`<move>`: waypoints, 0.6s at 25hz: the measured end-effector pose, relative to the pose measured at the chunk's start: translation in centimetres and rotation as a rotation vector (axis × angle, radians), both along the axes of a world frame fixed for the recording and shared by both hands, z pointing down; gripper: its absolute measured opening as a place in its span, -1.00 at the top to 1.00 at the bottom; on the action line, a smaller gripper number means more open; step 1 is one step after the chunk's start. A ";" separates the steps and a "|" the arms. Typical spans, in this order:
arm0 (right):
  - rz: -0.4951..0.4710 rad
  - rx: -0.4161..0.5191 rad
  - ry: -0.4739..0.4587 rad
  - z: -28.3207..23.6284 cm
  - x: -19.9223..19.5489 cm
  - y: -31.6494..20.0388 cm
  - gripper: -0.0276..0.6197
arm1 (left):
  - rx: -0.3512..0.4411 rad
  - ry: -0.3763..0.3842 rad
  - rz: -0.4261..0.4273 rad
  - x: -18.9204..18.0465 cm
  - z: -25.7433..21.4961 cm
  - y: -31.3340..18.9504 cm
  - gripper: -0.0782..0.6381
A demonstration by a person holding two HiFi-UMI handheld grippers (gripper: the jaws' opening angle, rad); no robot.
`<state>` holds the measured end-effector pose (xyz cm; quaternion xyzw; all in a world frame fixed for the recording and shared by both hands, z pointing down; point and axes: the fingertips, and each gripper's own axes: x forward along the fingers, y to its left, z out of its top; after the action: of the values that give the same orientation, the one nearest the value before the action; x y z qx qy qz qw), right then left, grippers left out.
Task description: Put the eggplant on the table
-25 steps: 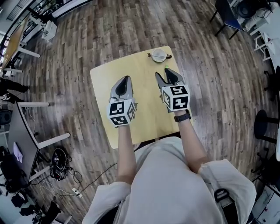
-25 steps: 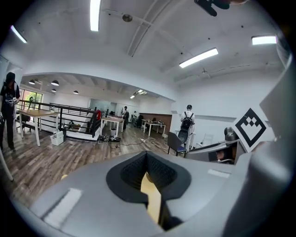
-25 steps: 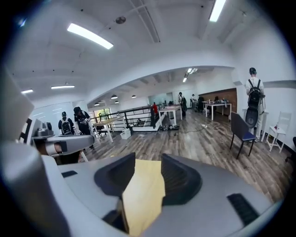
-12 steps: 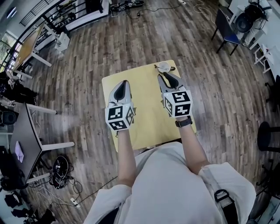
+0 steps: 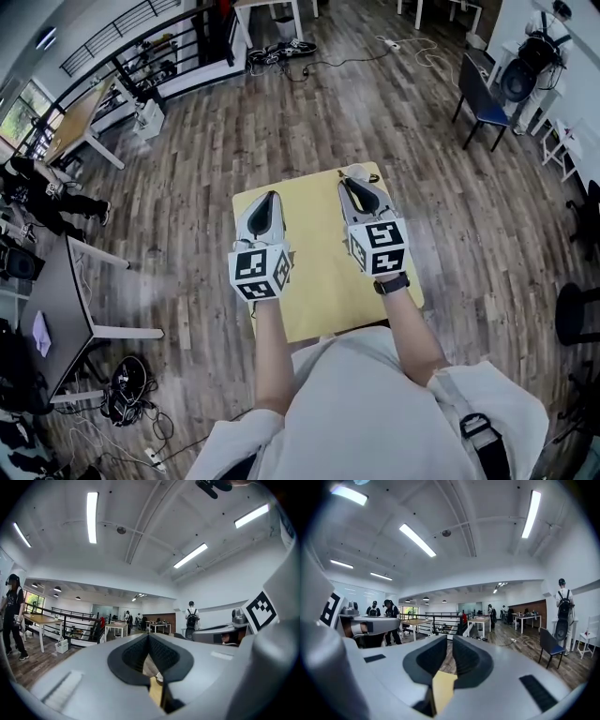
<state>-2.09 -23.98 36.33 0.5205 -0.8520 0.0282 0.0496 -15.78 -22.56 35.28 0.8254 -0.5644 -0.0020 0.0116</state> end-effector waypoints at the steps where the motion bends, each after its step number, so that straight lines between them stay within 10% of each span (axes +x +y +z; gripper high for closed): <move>1: -0.002 0.008 -0.004 -0.2 -0.2 0.3 0.79 | 0.008 0.001 0.003 0.0 -0.3 0.2 0.76; 15: -0.009 0.037 0.034 -0.8 -2.9 2.4 0.88 | 0.042 -0.008 0.033 -0.6 -0.6 2.1 0.76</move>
<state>-4.96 -21.60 35.57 0.5178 -0.8538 0.0036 0.0546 -16.38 -20.51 34.67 0.8348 -0.5503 -0.0101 -0.0078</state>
